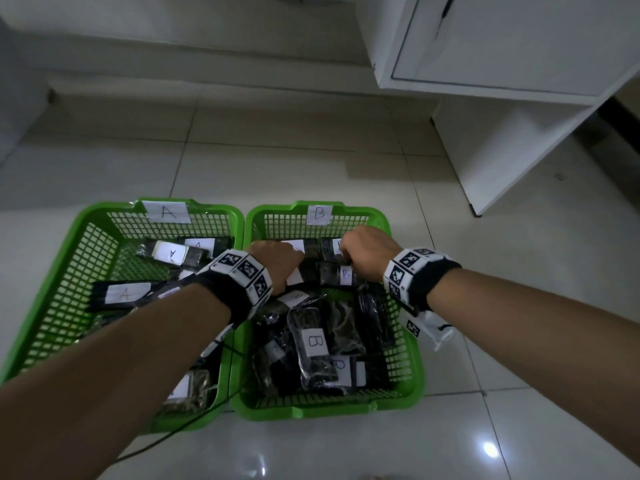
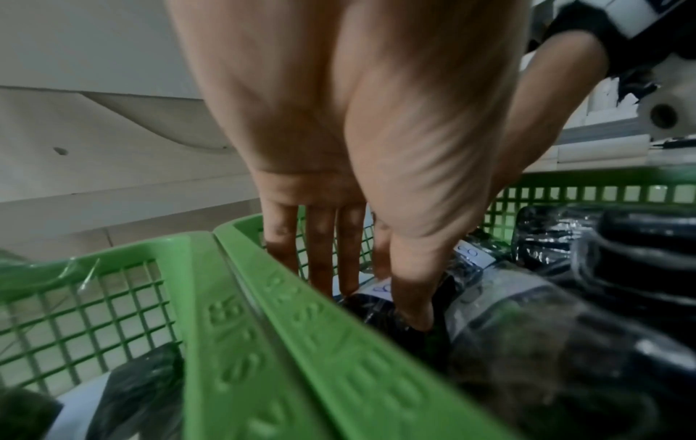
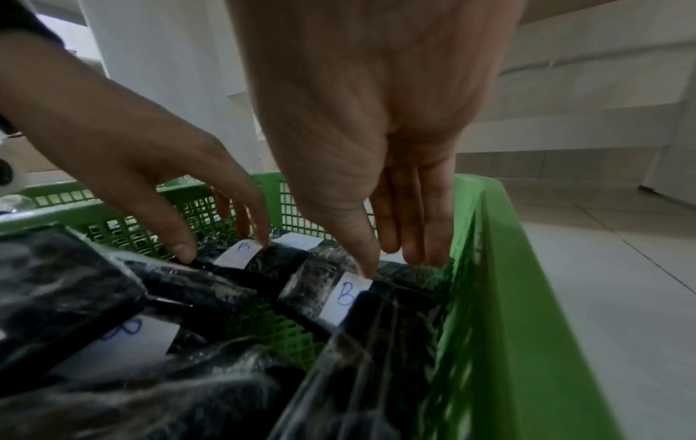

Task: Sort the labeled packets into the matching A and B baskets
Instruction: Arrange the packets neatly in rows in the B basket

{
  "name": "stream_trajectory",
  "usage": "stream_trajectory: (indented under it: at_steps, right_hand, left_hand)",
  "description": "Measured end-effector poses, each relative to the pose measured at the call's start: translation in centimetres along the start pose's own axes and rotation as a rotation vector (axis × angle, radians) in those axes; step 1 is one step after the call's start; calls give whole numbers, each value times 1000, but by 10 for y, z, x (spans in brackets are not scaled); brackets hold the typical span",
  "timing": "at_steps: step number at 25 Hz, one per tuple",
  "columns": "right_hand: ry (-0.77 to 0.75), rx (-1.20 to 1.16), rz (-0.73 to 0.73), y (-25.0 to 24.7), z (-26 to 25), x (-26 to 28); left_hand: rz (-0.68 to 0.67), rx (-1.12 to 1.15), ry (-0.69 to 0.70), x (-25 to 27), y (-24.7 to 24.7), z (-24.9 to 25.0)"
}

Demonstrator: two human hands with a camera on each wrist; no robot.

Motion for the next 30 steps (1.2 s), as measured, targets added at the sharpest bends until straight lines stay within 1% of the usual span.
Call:
stream_trajectory:
  at_steps: [2, 4, 6, 9, 12, 14, 17, 19, 20, 23, 27, 29, 30]
  right_hand:
    - [0, -19, -42, 4, -2, 0]
    - [-15, -65, -140, 13, -4, 2]
    - [-39, -40, -228, 20, -8, 5]
    - [-61, -52, -209, 18, -8, 6]
    - [-97, -86, -149, 8, -18, 9]
    - [-197, -122, -153, 5, -38, 13]
    - [-350, -1, -240, 13, -70, 15]
    - [-380, 79, -300, 16, -75, 15]
    - [-375, 70, -308, 13, -74, 15]
    - [-335, -117, -207, -2, -60, 12]
    - [-197, -439, -150, -26, -27, 11]
    - [-144, -610, -85, -37, -14, 12]
    - [-121, -693, -35, -42, -10, 14]
  left_hand:
    - [51, -54, 0, -3, 2, -2]
    - [75, -100, -16, -5, 4, -4]
    - [86, -92, -10, -6, 6, -7]
    - [112, -87, 1, -6, 8, -9]
    - [89, -8, -15, -8, 9, -11]
    - [109, 109, -7, -8, 5, -14]
    - [173, 255, -33, -5, -3, -21]
    - [195, 334, -49, -3, -5, -23]
    - [185, 407, -56, -2, -5, -24]
    - [93, 700, -93, 3, -4, -30]
    - [29, 919, -133, 12, -17, -33]
    - [-76, 1194, -178, 19, -17, -28]
    - [-133, 1346, -176, 22, -17, -23]
Point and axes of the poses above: each hand's wrist, its own x-axis away from the middle knuckle, its own y-axis out of the palm, z = x × y, the point moved 6 cm from there along -x, towards the middle knuckle, and after that the axes turned 1 degree about -x, right-handed, at the moved point
